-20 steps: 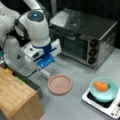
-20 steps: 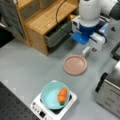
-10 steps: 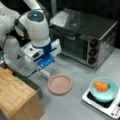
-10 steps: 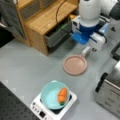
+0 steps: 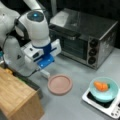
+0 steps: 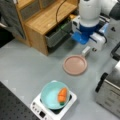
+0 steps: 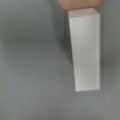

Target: Pick up the pan. Place the pan on the table. Pick up the bowl. Place the bowl on the stove.

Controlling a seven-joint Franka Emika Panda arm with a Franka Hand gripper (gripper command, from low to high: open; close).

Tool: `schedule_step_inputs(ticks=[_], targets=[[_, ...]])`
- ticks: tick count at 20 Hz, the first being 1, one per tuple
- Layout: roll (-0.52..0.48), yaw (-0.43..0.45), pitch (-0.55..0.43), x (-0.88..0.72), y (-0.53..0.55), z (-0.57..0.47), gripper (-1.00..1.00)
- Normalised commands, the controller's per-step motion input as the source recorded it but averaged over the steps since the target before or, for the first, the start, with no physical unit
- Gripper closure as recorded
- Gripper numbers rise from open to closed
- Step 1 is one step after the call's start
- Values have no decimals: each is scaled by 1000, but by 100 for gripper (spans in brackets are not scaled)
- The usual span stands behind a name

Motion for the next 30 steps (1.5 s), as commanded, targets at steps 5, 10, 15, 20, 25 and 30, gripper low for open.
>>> schedule_step_inputs(ticks=[5, 10, 15, 20, 25, 30], targets=[[-108, 132, -148, -120, -9, -103, -100], [-38, 141, -182, -131, -29, -167, -100], [-48, 136, -158, -120, -37, -249, -100], [-46, 154, -139, -87, -56, -229, -100], [-78, 169, -81, -98, -103, -151, -100], [-114, 194, -82, -96, -152, -178, -100]])
